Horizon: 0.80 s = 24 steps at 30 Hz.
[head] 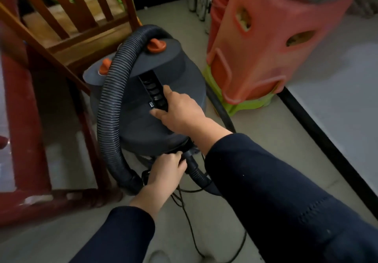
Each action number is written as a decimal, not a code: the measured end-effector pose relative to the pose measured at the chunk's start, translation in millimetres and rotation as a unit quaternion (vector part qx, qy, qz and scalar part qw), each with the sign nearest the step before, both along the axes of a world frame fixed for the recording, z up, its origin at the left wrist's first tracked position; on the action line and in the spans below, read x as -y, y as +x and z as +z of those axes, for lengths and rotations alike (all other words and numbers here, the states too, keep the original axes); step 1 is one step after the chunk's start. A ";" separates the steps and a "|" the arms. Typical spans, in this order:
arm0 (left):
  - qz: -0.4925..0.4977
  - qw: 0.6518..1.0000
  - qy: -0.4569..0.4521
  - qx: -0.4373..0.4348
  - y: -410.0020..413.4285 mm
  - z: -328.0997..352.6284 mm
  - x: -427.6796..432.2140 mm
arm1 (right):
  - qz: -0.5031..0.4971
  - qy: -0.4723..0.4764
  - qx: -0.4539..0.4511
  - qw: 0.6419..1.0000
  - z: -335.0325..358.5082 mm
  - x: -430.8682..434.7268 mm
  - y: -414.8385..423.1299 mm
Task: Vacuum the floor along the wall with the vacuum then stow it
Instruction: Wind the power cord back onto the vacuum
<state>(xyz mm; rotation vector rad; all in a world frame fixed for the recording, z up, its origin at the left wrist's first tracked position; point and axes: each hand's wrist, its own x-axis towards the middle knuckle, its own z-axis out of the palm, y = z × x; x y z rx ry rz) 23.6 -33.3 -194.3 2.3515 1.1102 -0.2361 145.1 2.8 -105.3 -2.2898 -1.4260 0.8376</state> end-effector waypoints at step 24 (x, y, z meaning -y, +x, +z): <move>0.025 0.998 -0.030 0.054 0.6 -7.1 -96.3 | -0.021 0.000 -0.011 1.000 -2.2 -96.9 3.2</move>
